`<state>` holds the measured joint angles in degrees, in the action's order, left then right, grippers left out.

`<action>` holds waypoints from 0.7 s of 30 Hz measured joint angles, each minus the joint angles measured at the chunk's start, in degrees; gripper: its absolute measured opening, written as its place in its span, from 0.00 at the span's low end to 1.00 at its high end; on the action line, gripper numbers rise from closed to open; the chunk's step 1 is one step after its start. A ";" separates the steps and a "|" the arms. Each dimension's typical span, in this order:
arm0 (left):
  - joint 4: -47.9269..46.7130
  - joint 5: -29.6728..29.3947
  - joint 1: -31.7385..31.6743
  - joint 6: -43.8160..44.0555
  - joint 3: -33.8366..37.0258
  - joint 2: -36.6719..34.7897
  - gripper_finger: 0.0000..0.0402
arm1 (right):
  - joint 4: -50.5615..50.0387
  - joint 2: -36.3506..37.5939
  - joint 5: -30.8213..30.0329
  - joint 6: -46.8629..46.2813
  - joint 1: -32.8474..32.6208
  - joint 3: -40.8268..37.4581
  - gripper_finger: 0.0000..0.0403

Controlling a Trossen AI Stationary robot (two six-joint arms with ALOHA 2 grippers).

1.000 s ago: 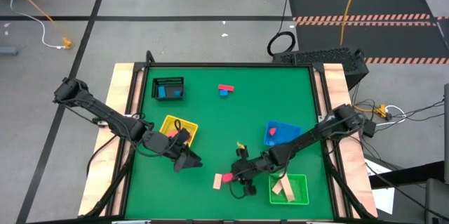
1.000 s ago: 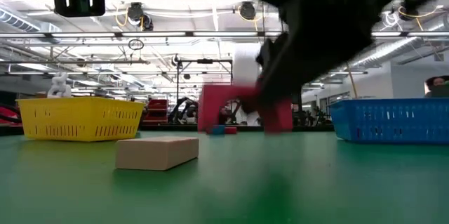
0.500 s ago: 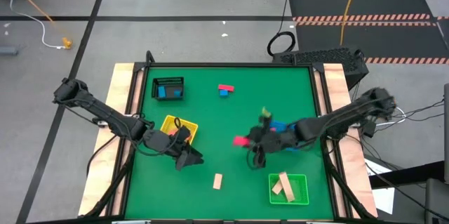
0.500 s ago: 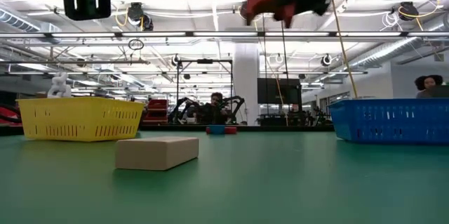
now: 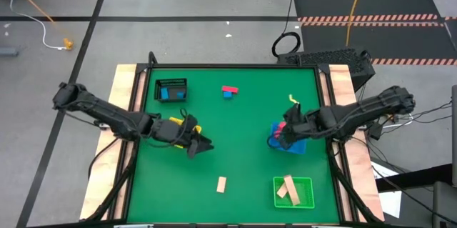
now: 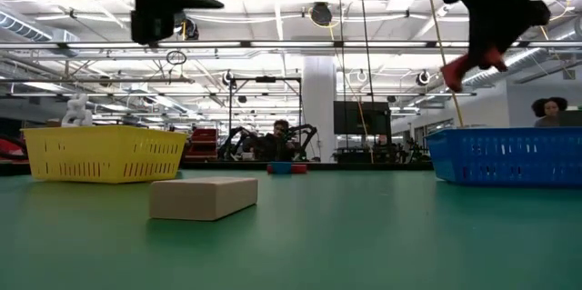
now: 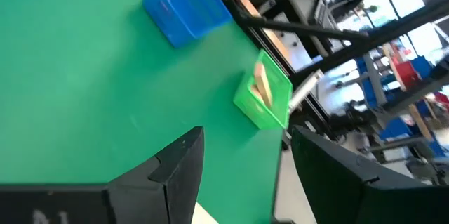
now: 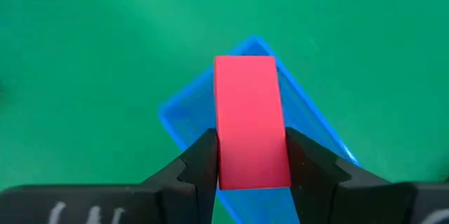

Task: Sort & place blocks by color
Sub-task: Put the red arch block into the blue basket

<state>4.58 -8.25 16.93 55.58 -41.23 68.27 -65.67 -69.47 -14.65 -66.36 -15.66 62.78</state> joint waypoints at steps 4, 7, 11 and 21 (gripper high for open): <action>0.00 0.00 -3.79 -1.81 0.00 0.00 0.53 | 1.76 -0.05 3.34 -3.07 -0.02 -3.48 0.31; 0.00 0.00 -6.73 -3.20 0.00 0.00 0.53 | 6.34 -0.05 7.30 -4.46 -0.07 -8.13 0.31; 0.00 0.04 -10.37 -4.25 0.00 0.00 0.53 | 12.69 -0.11 9.28 -7.90 -0.07 -14.61 0.31; -0.01 0.21 -16.27 -9.26 0.00 0.00 0.53 | 25.30 -0.09 10.22 -10.89 -0.07 -20.97 0.33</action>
<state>4.56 -8.04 0.67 46.32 -41.23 68.27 -40.37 -69.56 -4.43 -77.25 -15.73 41.81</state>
